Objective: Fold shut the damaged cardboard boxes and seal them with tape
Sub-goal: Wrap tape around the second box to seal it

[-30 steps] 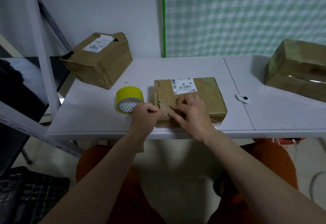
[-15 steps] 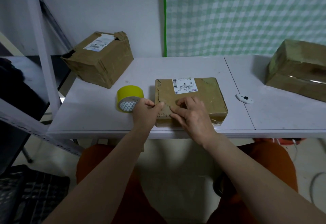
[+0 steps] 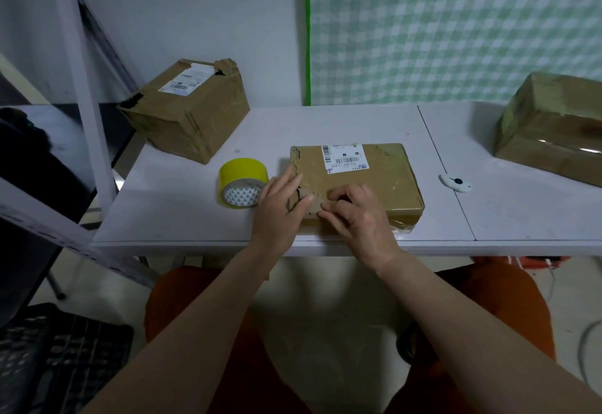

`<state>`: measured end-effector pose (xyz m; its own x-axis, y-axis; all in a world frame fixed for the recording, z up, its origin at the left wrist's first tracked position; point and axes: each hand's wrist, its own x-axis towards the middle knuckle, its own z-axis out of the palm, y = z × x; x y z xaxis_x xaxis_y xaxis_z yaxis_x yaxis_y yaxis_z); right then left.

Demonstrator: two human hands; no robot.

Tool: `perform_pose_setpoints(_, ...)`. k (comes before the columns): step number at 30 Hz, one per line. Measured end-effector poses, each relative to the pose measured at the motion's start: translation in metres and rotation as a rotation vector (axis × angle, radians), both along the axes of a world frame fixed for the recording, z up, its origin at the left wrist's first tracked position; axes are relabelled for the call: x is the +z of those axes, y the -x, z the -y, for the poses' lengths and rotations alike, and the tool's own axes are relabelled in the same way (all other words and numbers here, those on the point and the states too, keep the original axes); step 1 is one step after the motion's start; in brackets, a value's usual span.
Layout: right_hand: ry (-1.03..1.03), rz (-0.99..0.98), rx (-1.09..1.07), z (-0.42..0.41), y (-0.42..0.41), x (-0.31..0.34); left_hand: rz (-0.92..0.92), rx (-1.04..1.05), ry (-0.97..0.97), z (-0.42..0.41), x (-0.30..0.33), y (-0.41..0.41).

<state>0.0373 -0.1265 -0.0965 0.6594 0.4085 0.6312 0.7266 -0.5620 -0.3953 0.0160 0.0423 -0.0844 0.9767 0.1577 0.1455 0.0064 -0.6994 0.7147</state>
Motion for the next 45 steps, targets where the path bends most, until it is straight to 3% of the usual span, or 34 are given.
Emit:
perform_pose_setpoints(6, 0.008, 0.009, 0.045, 0.006, -0.003, -0.001, 0.028, 0.056, 0.072, 0.002, 0.006, -0.012)
perform_pose_setpoints(15, -0.048, -0.077, 0.027, 0.021, -0.012, 0.000, -0.071, -0.045, -0.116, 0.025, -0.009, 0.009)
perform_pose_setpoints(19, -0.069, -0.090, -0.111, 0.021, -0.012, -0.005, 0.082, -0.090, -0.248, 0.028, -0.010, 0.009)
perform_pose_setpoints(23, -0.104, -0.139, -0.103, 0.024, -0.014, -0.008, 0.051, -0.096, -0.111, 0.038, -0.011, 0.007)
perform_pose_setpoints(27, -0.102, -0.179, -0.071, 0.037, -0.031, -0.001, 0.060, -0.066, -0.117, 0.047, -0.008, 0.007)
perform_pose_setpoints(31, -0.023, -0.065, -0.171, 0.040, -0.035, 0.000, 0.072, -0.156, -0.314, 0.045, -0.016, 0.012)
perform_pose_setpoints(35, 0.026, 0.043, -0.140, 0.031, -0.026, -0.008, 0.079, -0.156, -0.424, 0.045, -0.019, 0.012)
perform_pose_setpoints(39, 0.030, 0.022, -0.156, 0.029, -0.026, -0.011, 0.142, -0.171, -0.588, 0.043, -0.012, 0.004)
perform_pose_setpoints(45, 0.023, 0.002, -0.173, 0.026, -0.028, -0.012, 0.114, -0.157, -0.658, 0.041, -0.010, -0.002)
